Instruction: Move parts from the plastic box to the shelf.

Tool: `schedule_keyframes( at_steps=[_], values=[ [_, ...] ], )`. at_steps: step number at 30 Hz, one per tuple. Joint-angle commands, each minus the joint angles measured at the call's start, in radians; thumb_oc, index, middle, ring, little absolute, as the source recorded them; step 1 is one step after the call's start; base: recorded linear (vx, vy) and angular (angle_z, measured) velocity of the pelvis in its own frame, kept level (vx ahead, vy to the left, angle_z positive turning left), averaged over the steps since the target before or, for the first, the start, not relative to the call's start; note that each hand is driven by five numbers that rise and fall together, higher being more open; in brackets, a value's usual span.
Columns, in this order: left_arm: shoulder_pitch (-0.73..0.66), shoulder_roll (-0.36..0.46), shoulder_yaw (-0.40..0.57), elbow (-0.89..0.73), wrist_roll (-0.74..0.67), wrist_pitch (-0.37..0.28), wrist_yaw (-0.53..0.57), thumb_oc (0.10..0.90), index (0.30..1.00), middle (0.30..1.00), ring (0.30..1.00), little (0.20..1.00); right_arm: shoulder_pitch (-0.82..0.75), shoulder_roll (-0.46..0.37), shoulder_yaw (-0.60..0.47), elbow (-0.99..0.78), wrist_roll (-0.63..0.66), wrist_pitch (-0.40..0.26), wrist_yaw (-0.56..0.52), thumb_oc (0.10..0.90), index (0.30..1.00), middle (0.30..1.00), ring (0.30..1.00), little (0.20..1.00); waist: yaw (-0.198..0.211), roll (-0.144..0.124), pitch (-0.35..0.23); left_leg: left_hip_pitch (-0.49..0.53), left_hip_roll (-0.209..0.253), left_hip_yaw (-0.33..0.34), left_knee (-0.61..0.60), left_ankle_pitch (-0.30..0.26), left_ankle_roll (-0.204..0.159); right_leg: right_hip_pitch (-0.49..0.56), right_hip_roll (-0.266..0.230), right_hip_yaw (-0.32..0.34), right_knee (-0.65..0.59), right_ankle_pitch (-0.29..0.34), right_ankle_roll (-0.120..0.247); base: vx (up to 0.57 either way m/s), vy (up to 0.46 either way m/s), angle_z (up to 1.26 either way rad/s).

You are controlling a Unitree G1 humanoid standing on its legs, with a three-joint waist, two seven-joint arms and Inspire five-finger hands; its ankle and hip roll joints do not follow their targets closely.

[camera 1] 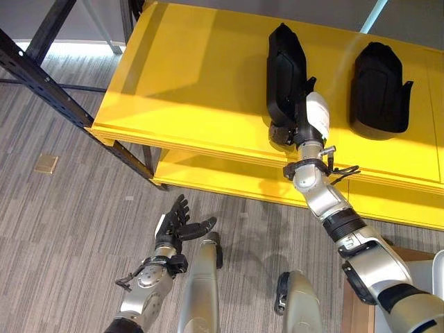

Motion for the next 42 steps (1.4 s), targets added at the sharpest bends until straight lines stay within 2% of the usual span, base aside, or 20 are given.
schedule_keyframes(
  at_steps=[1, 7, 10, 11, 13, 14, 15, 21, 27, 42],
  values=[
    [-0.004, -0.015, 0.012, -0.087, 0.038, -0.072, 0.002, 0.9, 1.0, 1.0, 1.0, 1.0, 0.019, -0.001, -0.055, -0.02, -0.031, -0.021, -0.009, 0.4, 0.3, 0.3, 0.3, 0.3, 0.011, 0.024, -0.03, 0.028, 0.086, -0.077, 0.07, -0.11, -0.041, -0.016, 0.004, -0.012, -0.071, 0.116, -0.037, 0.0, 0.0, 0.0],
    [0.002, -0.006, 0.015, -0.096, 0.034, -0.076, -0.002, 0.9, 1.0, 1.0, 1.0, 1.0, -0.01, -0.014, -0.065, -0.002, -0.03, -0.017, -0.021, 0.4, 0.3, 0.3, 0.3, 0.3, 0.016, 0.025, -0.029, 0.027, 0.085, -0.076, 0.062, -0.105, -0.041, -0.019, 0.002, -0.012, -0.076, 0.122, -0.035, 0.0, 0.0, 0.0],
    [0.003, 0.005, 0.011, -0.096, 0.026, -0.083, -0.009, 0.9, 1.0, 1.0, 1.0, 1.0, -0.076, -0.038, -0.059, 0.057, -0.031, -0.009, -0.024, 0.4, 0.3, 0.3, 0.3, 0.3, 0.027, 0.028, -0.026, 0.024, 0.08, -0.079, 0.054, -0.098, -0.042, -0.021, 0.001, -0.013, -0.077, 0.124, -0.036, 0.0, 0.0, 0.0],
    [0.001, 0.008, 0.01, -0.096, 0.024, -0.085, -0.012, 0.9, 1.0, 1.0, 1.0, 1.0, -0.097, -0.046, -0.053, 0.076, -0.033, -0.006, -0.025, 0.543, 0.5, 0.5, 0.5, 0.5, 0.03, 0.028, -0.026, 0.024, 0.08, -0.079, 0.053, -0.097, -0.042, -0.022, 0.001, -0.013, -0.077, 0.124, -0.036, 0.0, 0.0, 0.0],
    [0.001, 0.01, 0.01, -0.096, 0.022, -0.087, -0.015, 0.9, 1.0, 1.0, 1.0, 1.0, -0.111, -0.052, -0.049, 0.09, -0.034, -0.006, -0.025, 0.604, 0.585, 0.585, 0.585, 0.585, 0.032, 0.029, -0.026, 0.023, 0.079, -0.08, 0.053, -0.096, -0.042, -0.022, 0.001, -0.014, -0.077, 0.124, -0.036, 0.0, 0.0, 0.0],
    [0.001, 0.012, 0.011, -0.095, 0.021, -0.088, -0.016, 0.9, 1.0, 1.0, 1.0, 1.0, -0.13, -0.061, -0.047, 0.106, -0.032, -0.007, -0.023, 0.655, 0.657, 0.657, 0.657, 0.657, 0.035, 0.029, -0.027, 0.02, 0.078, -0.082, 0.054, -0.096, -0.041, -0.025, 0.001, -0.013, -0.073, 0.124, -0.036, 0.0, 0.0, 0.0],
    [0.002, 0.013, 0.013, -0.093, 0.02, -0.091, -0.018, 0.9, 1.0, 1.0, 1.0, 1.0, -0.145, -0.068, -0.042, 0.122, -0.031, -0.005, -0.02, 0.9, 1.0, 1.0, 1.0, 1.0, 0.038, 0.028, -0.028, 0.019, 0.077, -0.083, 0.054, -0.096, -0.041, -0.027, 0.0, -0.014, -0.072, 0.123, -0.036, 0.0, 0.0, 0.0],
    [0.001, 0.018, 0.018, -0.081, 0.012, -0.093, -0.029, 0.9, 1.0, 1.0, 1.0, 1.0, -0.205, -0.108, 0.0, 0.141, -0.029, -0.011, 0.018, 0.9, 1.0, 1.0, 1.0, 1.0, 0.045, 0.027, -0.03, 0.011, 0.074, -0.087, 0.066, -0.099, -0.041, -0.033, -0.001, -0.016, -0.059, 0.116, -0.037, 0.0, 0.0, 0.0],
    [0.004, 0.015, 0.029, -0.078, 0.011, -0.092, -0.029, 0.9, 1.0, 1.0, 1.0, 1.0, -0.213, -0.151, 0.031, 0.037, -0.095, -0.014, 0.054, 0.9, 1.0, 1.0, 1.0, 1.0, 0.041, 0.021, -0.031, 0.016, 0.075, -0.086, 0.061, -0.098, -0.043, -0.036, -0.002, -0.014, -0.058, 0.117, -0.037, 0.0, 0.0, 0.0],
    [0.022, 0.002, 0.064, -0.067, 0.016, -0.08, -0.035, 0.9, 1.0, 1.0, 1.0, 1.0, -0.166, -0.22, 0.022, -0.246, -0.188, -0.057, 0.115, 0.9, 1.0, 1.0, 1.0, 1.0, 0.026, 0.001, -0.04, 0.008, 0.08, -0.085, 0.065, -0.098, -0.046, -0.053, 0.003, -0.011, -0.044, 0.108, -0.044, 0.0, 0.0, 0.0]
  ],
)
